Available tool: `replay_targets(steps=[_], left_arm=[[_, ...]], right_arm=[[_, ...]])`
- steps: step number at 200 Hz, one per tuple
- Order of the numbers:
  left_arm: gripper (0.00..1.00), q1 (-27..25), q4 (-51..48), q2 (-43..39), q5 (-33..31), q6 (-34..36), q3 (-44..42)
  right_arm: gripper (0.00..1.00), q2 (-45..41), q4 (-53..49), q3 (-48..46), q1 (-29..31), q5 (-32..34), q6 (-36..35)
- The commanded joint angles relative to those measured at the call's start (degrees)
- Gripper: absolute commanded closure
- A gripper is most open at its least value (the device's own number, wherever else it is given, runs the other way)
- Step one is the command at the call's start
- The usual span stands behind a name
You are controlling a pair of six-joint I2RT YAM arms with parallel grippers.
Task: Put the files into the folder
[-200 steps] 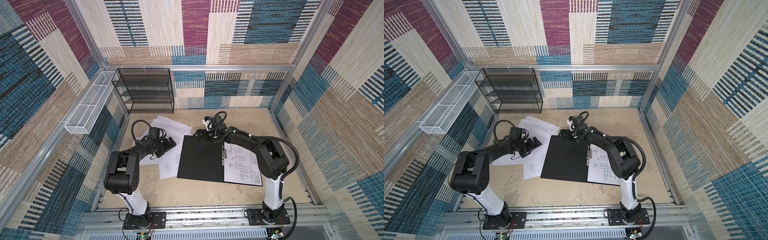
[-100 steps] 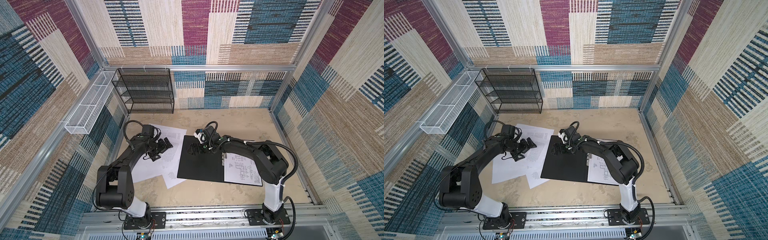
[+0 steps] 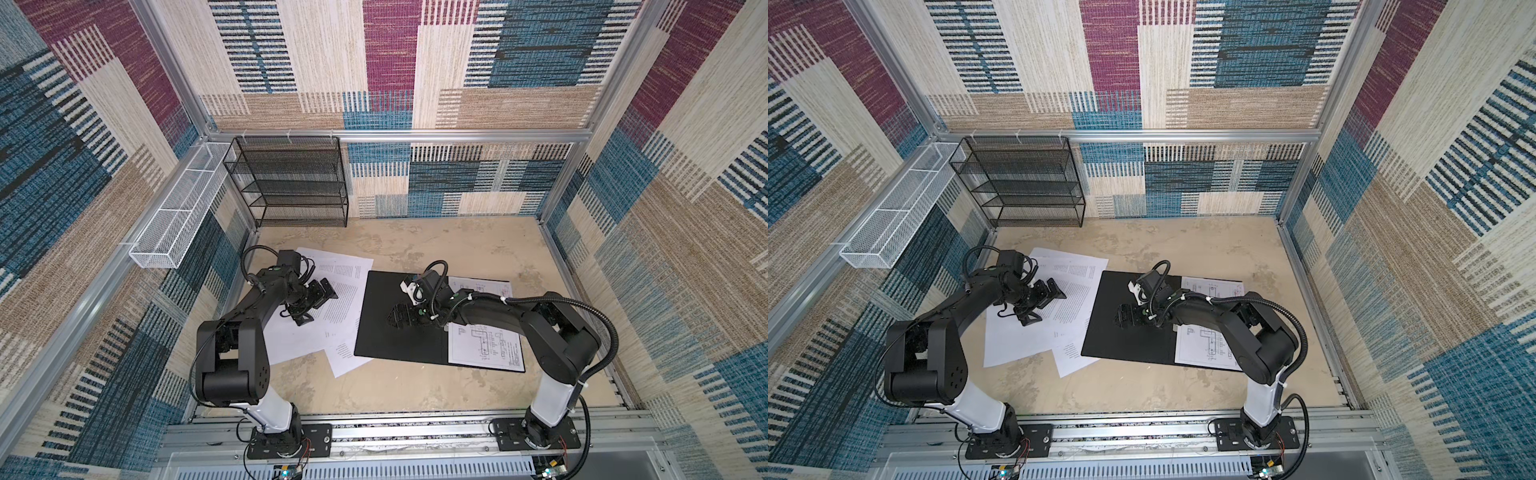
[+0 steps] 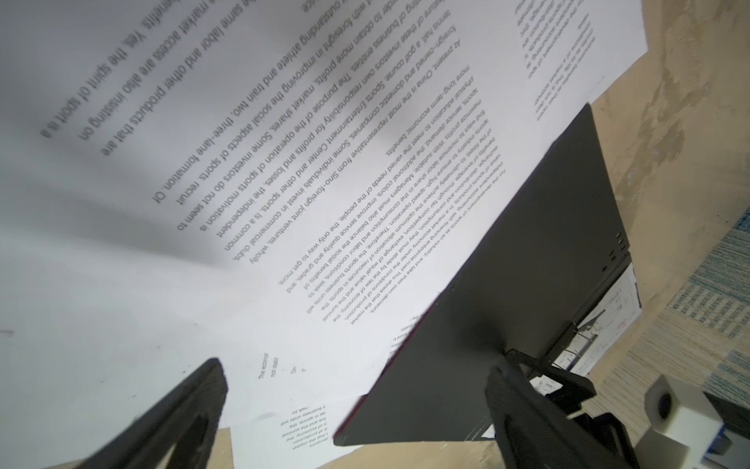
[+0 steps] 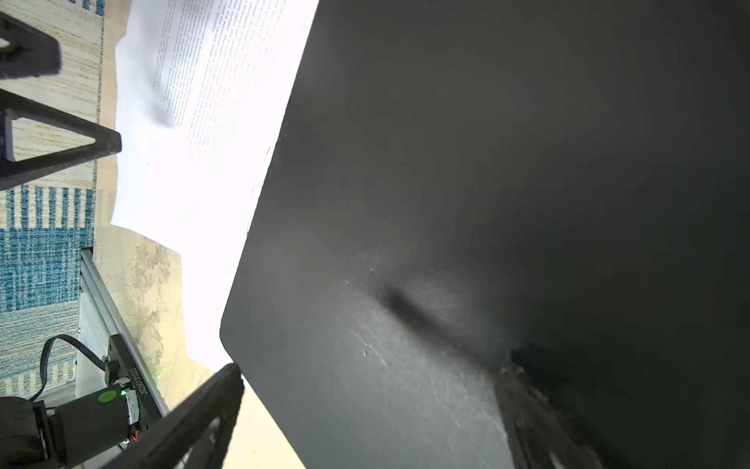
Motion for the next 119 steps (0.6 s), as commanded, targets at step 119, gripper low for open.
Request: replay_targets(steps=[119], left_arm=[[0.0, 10.72, 5.2, 2.14, 7.09, -5.55, 0.13]], right_arm=[[0.0, 5.28, -8.46, 12.75, -11.48, 1.94, -9.05]])
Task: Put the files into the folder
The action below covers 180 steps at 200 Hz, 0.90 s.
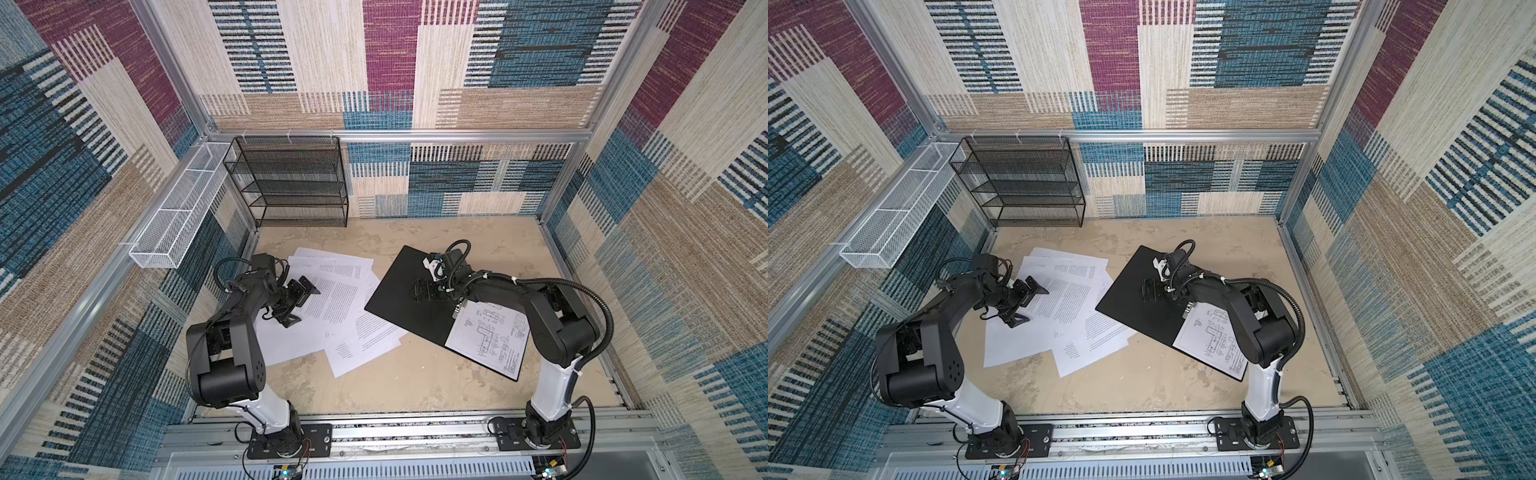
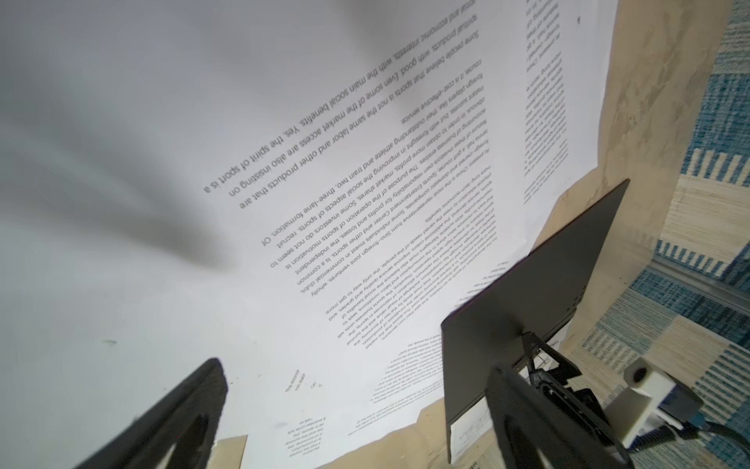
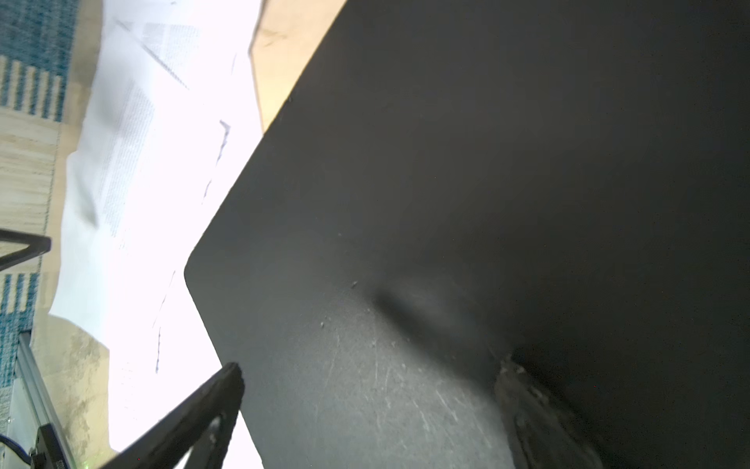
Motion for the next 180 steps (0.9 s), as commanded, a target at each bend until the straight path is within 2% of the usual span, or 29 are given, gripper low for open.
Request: replay_targets(steps=[1, 21, 54, 134, 162, 180], left_arm=[[0.0, 0.21, 2.95, 1.21, 1.15, -2.25, 0.77], [0.0, 0.36, 3.47, 2.86, -0.95, -2.76, 1.75], [0.0, 0.64, 4.49, 6.13, -3.6, -3.38, 3.3], [0.0, 0.91, 8.16, 10.27, -3.39, -4.8, 4.11], [0.0, 0.68, 8.97, 12.51, -3.32, -4.53, 5.34], [0.0, 0.55, 9.77, 13.86, -2.57, -4.43, 5.61]], right_arm=[[0.0, 0.48, -5.62, 4.98, 1.93, 1.13, 0.24], [0.0, 1.59, -6.04, 11.3, 4.43, -0.55, -0.65], [0.0, 9.63, -9.24, 23.69, 5.93, -2.3, -1.59], [0.0, 32.87, -17.86, 60.06, 10.27, -6.44, -5.13], [0.0, 39.81, -19.42, 69.05, 10.7, -8.9, -6.08], [0.0, 42.23, -19.17, 71.37, 10.98, -9.39, -6.07]])
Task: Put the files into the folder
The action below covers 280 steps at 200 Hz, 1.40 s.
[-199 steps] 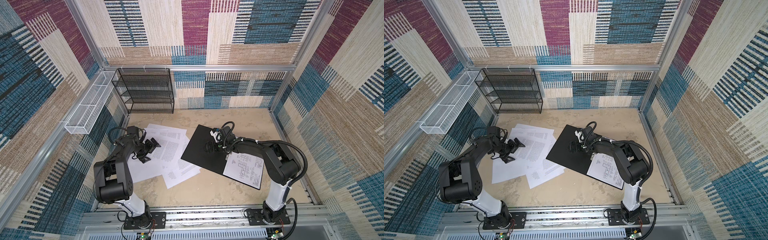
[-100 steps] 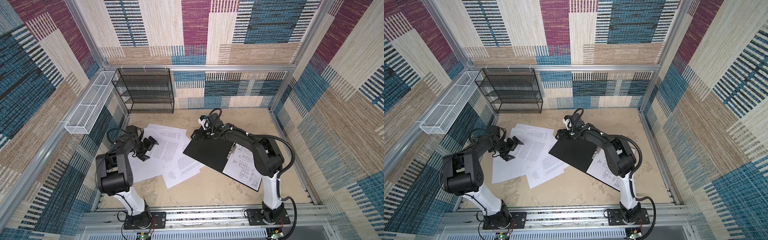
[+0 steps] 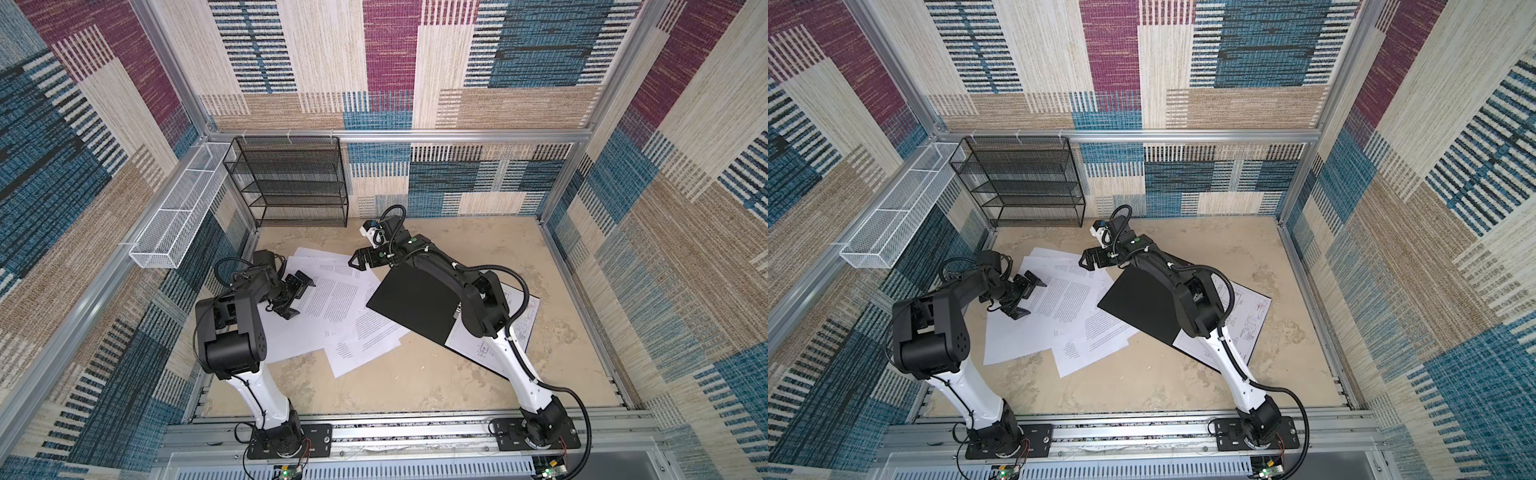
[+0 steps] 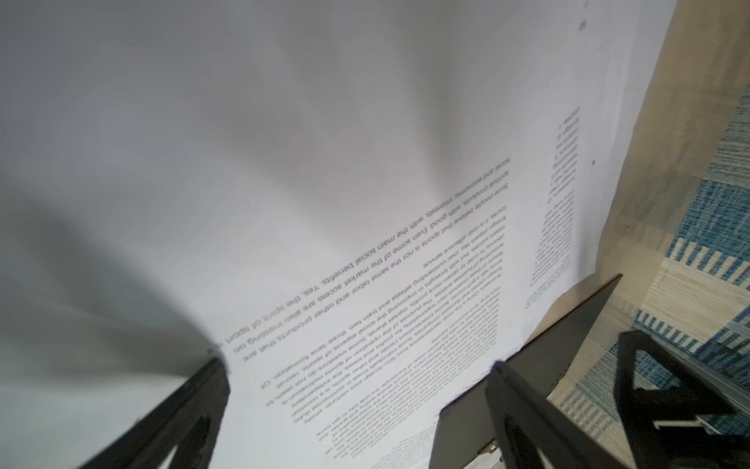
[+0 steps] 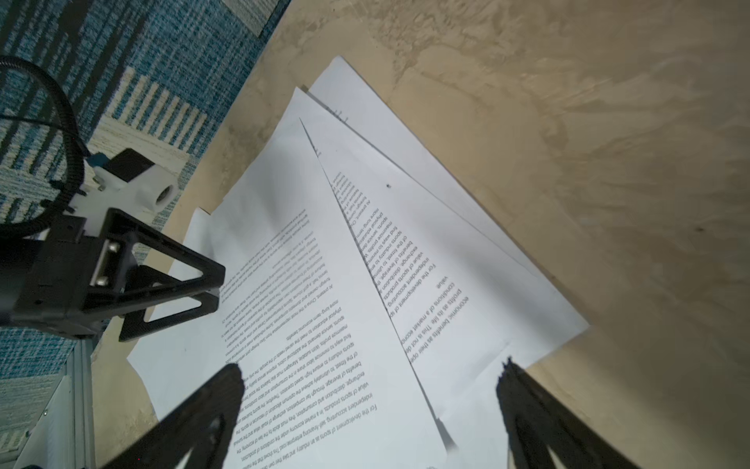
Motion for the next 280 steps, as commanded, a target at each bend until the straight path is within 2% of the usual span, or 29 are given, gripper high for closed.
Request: replay_targets(steps=[1, 79, 168, 213, 253, 280], left_arm=[[0.0, -0.21, 1.94, 2.08, -0.14, 0.2, 0.34], [0.01, -0.99, 1.94, 6.72, -0.11, 0.63, 3.15], [0.01, -1.1, 0.33, 9.45, -1.97, 1.82, 4.99], [0.01, -1.14, -0.27, 9.34, -2.32, 2.65, 4.96], [0.01, -1.09, -0.39, 9.69, -1.9, 2.47, 5.57], [0.01, -1.09, -0.64, 9.57, -2.33, 2.68, 5.53]], right_arm=[[0.0, 2.83, -1.45, 3.07, 0.38, -2.21, -1.08], [0.0, 6.24, -4.19, 2.8, 2.39, -2.52, -0.13], [0.0, 1.35, -1.38, 0.0, 1.29, -13.22, 5.89], [0.0, 4.3, -0.33, 4.69, 0.46, -16.96, 8.19], [0.0, 6.29, 2.41, 4.52, 0.47, -23.5, 10.11], [0.0, 5.53, 1.62, 3.87, 0.38, -24.02, 9.21]])
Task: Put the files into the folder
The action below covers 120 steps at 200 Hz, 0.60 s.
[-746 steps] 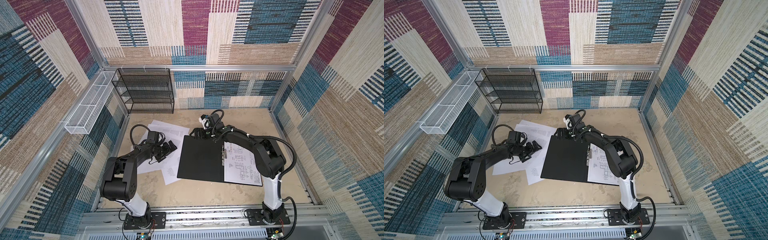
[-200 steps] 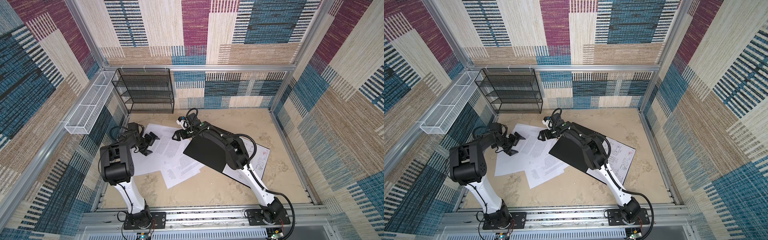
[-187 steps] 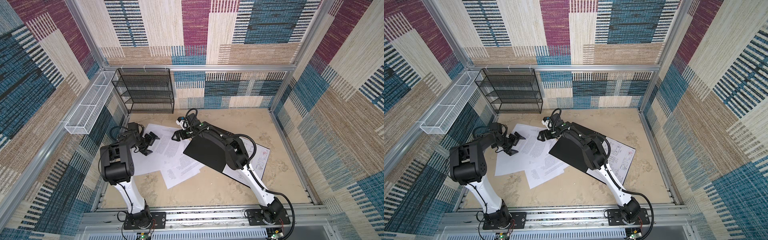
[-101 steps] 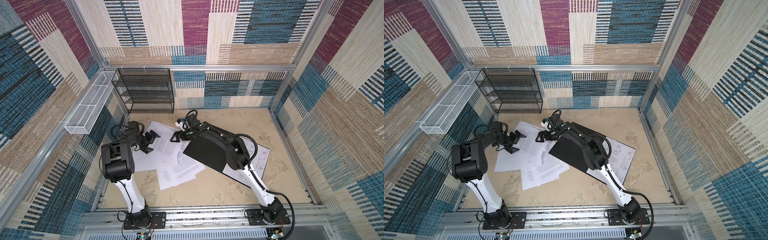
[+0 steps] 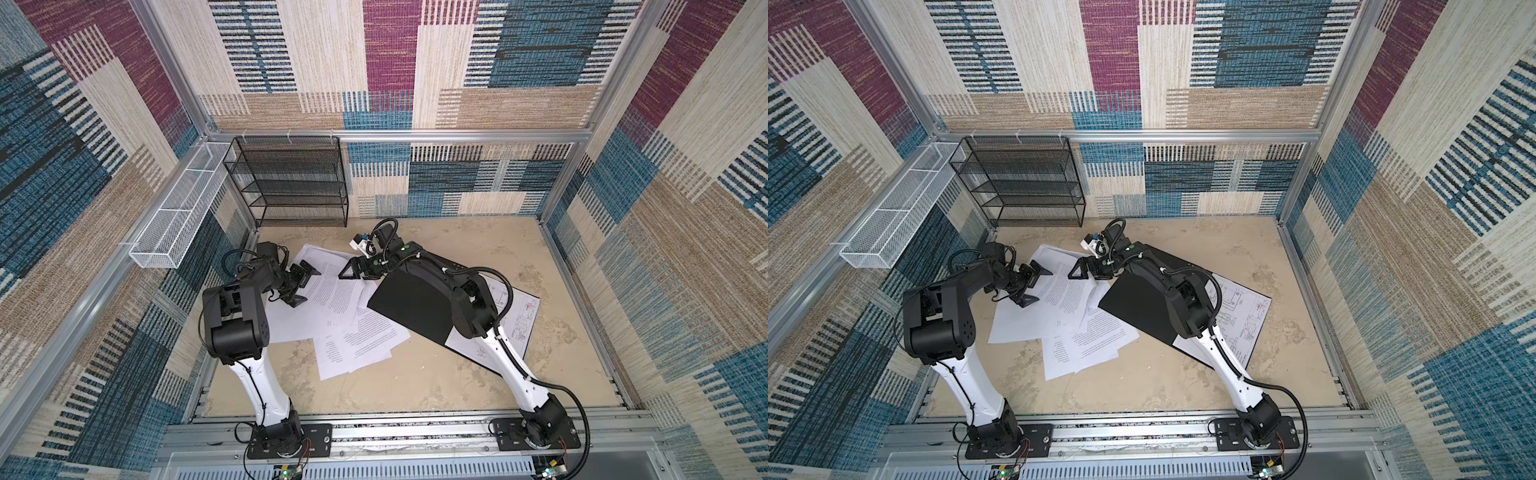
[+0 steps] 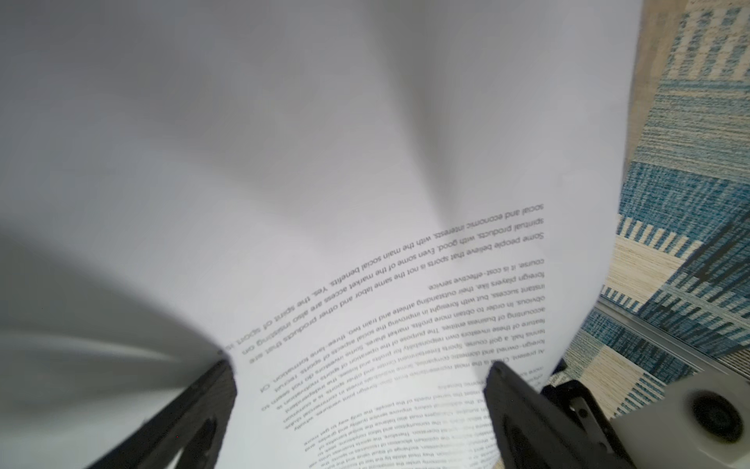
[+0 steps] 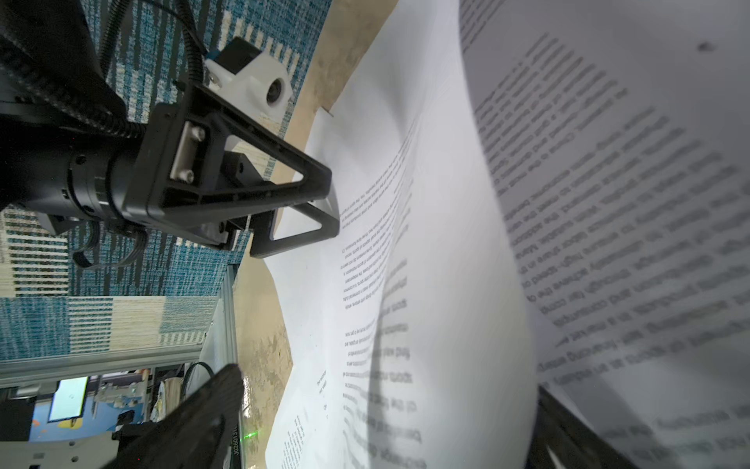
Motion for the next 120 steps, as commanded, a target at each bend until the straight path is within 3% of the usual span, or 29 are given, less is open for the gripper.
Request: replay_targets(steps=[1, 56, 100, 120], left_arm=[[0.01, -0.21, -2.92, 2.02, -8.12, 2.48, -0.92], [0.01, -0.08, -3.72, 2.41, -8.51, 2.7, -0.05], [0.02, -0.11, -3.88, 2.31, -8.12, 3.01, 0.03], [0.02, -0.09, -3.98, 2.31, -8.2, 3.13, 0.13]], right_arm=[[0.0, -0.74, 1.81, -0.3, -0.06, -3.33, 0.34], [0.0, -8.75, 5.69, -11.35, -0.57, -5.67, 0.37], [0.0, 2.23, 2.52, 5.51, -2.23, -8.08, 2.23], [0.02, 4.17, 2.01, 7.47, -2.49, -7.49, 3.21]])
